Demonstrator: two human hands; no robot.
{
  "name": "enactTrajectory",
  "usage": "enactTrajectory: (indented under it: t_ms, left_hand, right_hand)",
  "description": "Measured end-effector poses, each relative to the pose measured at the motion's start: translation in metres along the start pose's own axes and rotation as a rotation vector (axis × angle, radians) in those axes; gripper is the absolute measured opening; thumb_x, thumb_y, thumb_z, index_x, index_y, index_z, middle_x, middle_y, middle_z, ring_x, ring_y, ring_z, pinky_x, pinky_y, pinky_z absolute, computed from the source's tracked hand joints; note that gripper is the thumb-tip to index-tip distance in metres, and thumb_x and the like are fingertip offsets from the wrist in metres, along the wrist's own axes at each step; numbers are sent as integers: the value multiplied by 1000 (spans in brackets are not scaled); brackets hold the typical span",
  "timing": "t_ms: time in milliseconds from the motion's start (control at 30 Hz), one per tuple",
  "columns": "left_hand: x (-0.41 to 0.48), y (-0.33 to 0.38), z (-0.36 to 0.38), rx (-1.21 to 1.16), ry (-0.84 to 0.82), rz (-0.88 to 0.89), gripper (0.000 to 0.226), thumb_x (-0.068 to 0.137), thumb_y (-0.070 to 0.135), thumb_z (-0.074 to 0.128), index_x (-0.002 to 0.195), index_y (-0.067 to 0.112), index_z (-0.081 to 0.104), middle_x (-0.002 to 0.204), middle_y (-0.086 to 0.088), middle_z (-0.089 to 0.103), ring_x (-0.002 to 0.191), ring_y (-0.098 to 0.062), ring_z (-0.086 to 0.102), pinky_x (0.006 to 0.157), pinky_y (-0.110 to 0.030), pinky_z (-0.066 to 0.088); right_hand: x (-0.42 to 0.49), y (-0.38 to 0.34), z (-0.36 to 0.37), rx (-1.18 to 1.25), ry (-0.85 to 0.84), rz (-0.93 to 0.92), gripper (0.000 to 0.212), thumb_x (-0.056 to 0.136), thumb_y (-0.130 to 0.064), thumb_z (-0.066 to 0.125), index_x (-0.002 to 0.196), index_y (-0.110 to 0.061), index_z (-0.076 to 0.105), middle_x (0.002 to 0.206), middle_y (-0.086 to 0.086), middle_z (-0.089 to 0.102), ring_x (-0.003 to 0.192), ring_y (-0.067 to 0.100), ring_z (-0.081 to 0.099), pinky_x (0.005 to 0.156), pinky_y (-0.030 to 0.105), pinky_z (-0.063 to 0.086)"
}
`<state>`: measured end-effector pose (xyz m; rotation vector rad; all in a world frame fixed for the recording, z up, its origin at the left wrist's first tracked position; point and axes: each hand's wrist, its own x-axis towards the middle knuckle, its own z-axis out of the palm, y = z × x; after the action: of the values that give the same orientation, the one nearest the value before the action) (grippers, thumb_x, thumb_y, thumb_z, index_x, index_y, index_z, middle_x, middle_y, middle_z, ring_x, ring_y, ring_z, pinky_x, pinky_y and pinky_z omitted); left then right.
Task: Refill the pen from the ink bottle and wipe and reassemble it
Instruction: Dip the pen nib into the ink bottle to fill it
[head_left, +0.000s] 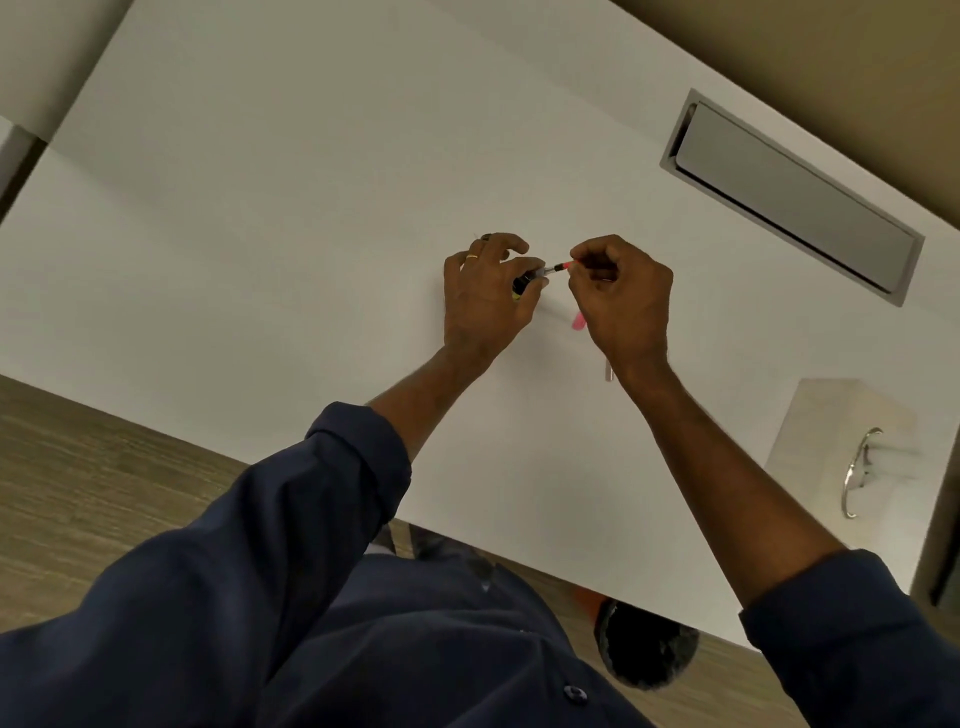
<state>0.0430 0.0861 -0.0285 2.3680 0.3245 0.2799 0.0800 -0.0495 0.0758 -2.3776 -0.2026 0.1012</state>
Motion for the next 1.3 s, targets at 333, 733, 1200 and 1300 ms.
enactTrajectory:
  t_ms: [333,733,1200,1300]
  left_hand:
    - [6,1,-6,-69,-24,-16,17,82,48,74,89,34,80,109,15,68,102,-8,61,95,-36,39]
    - [9,-6,-11,-34,-30,-32,23,84,53,69,94,33,77,105,14,69,99,-10,61,93,-36,39]
    - [8,-10,-7,-55,-19,-25,23,84,52,67,92,33,77,101,14,70,95,-10,61,89,-36,41]
    - [9,-7,-6,-61,-12,-19,22,84,51,66,91,33,76,100,15,70,93,-9,62,87,-35,40]
  right_hand:
    - [4,-7,0,-108,-44,-112,10,94,-19,70,93,-10,74,87,-1,75,79,11,71,79,24,58]
    - [4,-8,5,-114,-18,-81,9,93,-20,72,94,-11,73,87,-2,75,81,12,71,80,28,60]
    - [7,-6,13,-134,-13,-106,12,93,-20,72,100,-10,73,91,-2,75,79,8,69,77,17,57]
    - [9,-6,14,-132,-14,-104,13,92,-19,72,101,-9,73,91,-1,75,77,6,68,76,13,56]
